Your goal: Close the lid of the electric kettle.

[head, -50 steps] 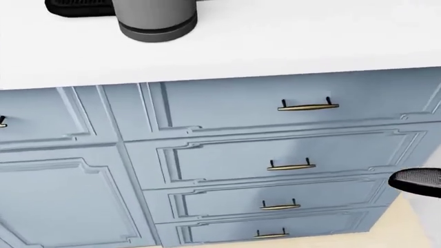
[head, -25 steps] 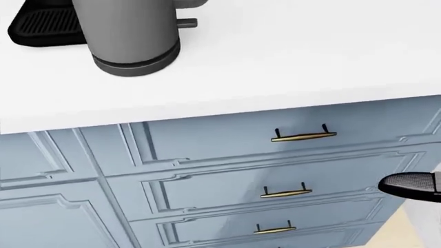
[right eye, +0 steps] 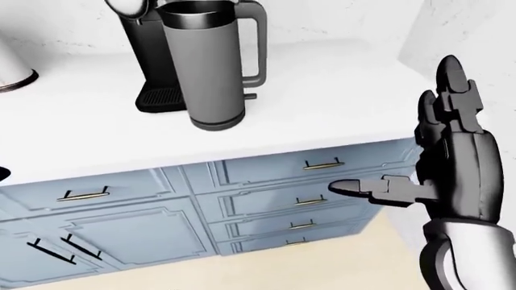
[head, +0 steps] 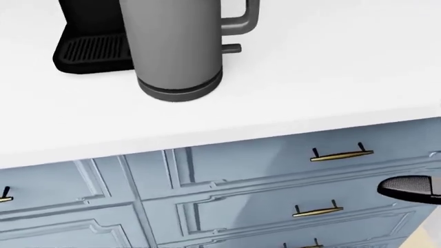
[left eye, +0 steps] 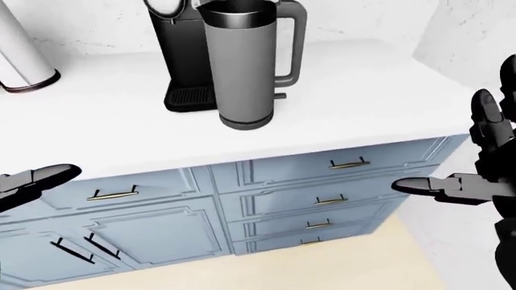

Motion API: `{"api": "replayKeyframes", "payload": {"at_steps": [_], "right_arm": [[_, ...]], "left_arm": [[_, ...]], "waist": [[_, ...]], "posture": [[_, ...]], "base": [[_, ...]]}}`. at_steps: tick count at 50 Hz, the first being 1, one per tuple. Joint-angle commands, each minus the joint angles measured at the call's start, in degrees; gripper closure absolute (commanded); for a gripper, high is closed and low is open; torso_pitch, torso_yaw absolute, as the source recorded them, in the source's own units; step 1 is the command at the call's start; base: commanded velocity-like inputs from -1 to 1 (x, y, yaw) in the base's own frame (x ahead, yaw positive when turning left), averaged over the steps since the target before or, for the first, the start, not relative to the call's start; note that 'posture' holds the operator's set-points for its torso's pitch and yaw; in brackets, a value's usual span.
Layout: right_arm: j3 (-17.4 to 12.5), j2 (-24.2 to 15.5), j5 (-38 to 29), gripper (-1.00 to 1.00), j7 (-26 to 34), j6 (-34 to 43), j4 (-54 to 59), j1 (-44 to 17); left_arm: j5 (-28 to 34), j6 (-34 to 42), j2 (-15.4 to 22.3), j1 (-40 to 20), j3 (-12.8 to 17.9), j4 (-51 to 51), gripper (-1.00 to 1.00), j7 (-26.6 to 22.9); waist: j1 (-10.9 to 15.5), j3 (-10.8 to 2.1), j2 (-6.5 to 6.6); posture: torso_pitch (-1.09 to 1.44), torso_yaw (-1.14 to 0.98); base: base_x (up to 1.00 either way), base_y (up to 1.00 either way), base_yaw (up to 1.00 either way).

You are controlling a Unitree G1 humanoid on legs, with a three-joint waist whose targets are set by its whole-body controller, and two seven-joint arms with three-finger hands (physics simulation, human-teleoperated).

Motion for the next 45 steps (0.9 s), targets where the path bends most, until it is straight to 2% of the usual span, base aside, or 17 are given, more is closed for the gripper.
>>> {"api": "replayKeyframes", "payload": {"at_steps": [1, 4, 5, 6, 8, 10, 13, 15, 17, 18, 20, 23, 27, 31, 32, 37, 45], "right_arm": [[-0.7, -0.5, -0.6, -1.0, 0.1, -1.3, -0.6, -1.0], [-1.0, -0.7, 0.0, -1.0, -0.3, -1.2, -0.6, -0.9], [-0.9, -0.5, -0.2, -1.0, -0.1, -1.5, -0.6, -0.8], [-0.7, -0.4, -0.8, -1.0, 0.1, -1.5, -0.6, -0.7], [-0.6, 0.0, -1.6, -1.0, 0.7, -1.5, -0.6, -0.8], [-0.6, 0.3, -1.9, -1.0, 1.0, -1.4, -0.6, -1.0], [-0.4, 0.2, -2.0, -1.0, 1.1, -1.3, -0.6, -1.2], [-0.3, 0.3, -2.2, -1.0, 1.1, -1.6, -0.6, -0.8], [-0.4, 0.2, -2.0, -1.0, 1.0, -1.4, -0.6, -1.0], [-0.3, 0.2, -1.9, -1.0, 0.9, -1.4, -0.6, -1.0], [-0.5, 0.4, -2.0, -1.0, 1.0, -1.5, -0.6, -0.9], [-1.0, 0.4, -1.8, -1.0, 1.2, -1.4, -0.6, -1.1], [-2.1, 1.0, 0.5, -1.0, 0.2, -1.5, -0.6, -1.8], [-2.0, -0.2, 1.9, -1.0, -1.3, -2.2, -0.6, -1.0], [-2.0, -0.3, 2.1, -1.0, -1.4, -2.3, -0.6, -0.9], [-2.2, -2.0, 5.9, -1.0, -4.2, -2.5, -0.6, -1.0], [-2.2, -1.8, 5.6, -1.0, -4.1, -2.3, -0.6, -0.9]], "left_arm": [[-0.3, -1.0, 1.0, -0.8, 0.6, -1.4, -1.0, -0.1], [-0.1, -1.2, 0.8, -0.7, 0.3, -1.4, -1.0, -0.1], [0.0, -1.3, 0.8, -0.6, 0.4, -1.3, -1.0, -0.2], [-0.2, -1.1, 0.9, -0.7, 0.6, -1.4, -1.0, -0.1], [-0.2, -1.1, 0.8, -0.7, 0.5, -1.4, -1.0, -0.1], [-0.1, -1.3, 0.8, -0.6, 0.4, -1.3, -1.0, -0.2], [0.2, -1.6, 0.7, -0.6, 0.1, -1.1, -1.0, -0.3], [0.4, -1.8, 0.6, -0.7, -0.1, -0.9, -1.0, -0.3], [0.3, -1.5, 0.7, -0.8, 0.1, -1.0, -1.0, -0.2], [0.4, -1.6, 0.6, -0.7, 0.0, -1.0, -1.0, -0.3], [0.3, -1.4, 0.7, -0.8, 0.0, -1.1, -1.0, -0.1], [0.5, -1.7, 0.6, -0.7, -0.2, -0.9, -1.0, -0.3], [0.3, -1.4, 0.6, -0.8, 0.0, -1.2, -1.0, -0.2], [0.3, -1.3, 0.7, -0.8, 0.0, -1.2, -1.0, -0.2], [0.2, -1.3, 0.7, -0.8, 0.1, -1.3, -1.0, -0.2], [0.7, -1.9, 0.6, -0.8, -0.3, -0.9, -1.0, -0.4], [1.0, -2.0, 0.4, -0.9, -0.5, -0.9, -1.0, -0.5]], "waist": [[-0.1, -0.39, 0.09], [-0.3, -1.03, -2.83], [-0.1, -1.54, -2.86], [-0.7, -1.13, -1.74], [-0.3, -1.38, -2.7], [-0.2, -1.8, -2.16], [-0.1, -0.86, -0.29], [-0.4, -0.81, 1.8], [-0.3, -1.93, 6.31], [0.1, -1.29, 3.88], [0.3, -0.99, 3.97], [0.2, -1.18, 2.18], [0.7, 0.27, 0.22], [1.6, -0.17, -2.42], [1.4, 0.33, -1.44], [1.0, -0.24, -0.63], [0.5, -0.67, 0.13]], "posture": [[0.0, 0.0], [0.0, 0.0], [0.0, 0.0], [0.0, 0.0], [0.0, 0.0], [0.0, 0.0], [0.0, 0.0], [0.0, 0.0], [0.0, 0.0], [0.0, 0.0], [0.0, 0.0], [0.0, 0.0], [0.0, 0.0], [0.0, 0.0], [0.0, 0.0], [0.0, 0.0], [0.0, 0.0]], "base": [[0.0, 0.27, 0.0], [0.0, 0.26, 0.0], [0.0, 0.25, 0.0], [0.0, 0.25, 0.0], [0.0, 0.25, 0.0], [0.0, 0.25, 0.0], [0.0, 0.25, 0.0], [0.0, 0.25, 0.0], [0.0, 0.25, 0.0], [0.0, 0.26, 0.0], [0.0, 0.25, 0.0], [0.0, 0.25, 0.0], [0.0, 0.1, 0.0], [0.0, 0.0, 0.0], [0.0, 0.0, 0.0], [0.0, 0.0, 0.0], [0.0, 0.0, 0.0]]}}
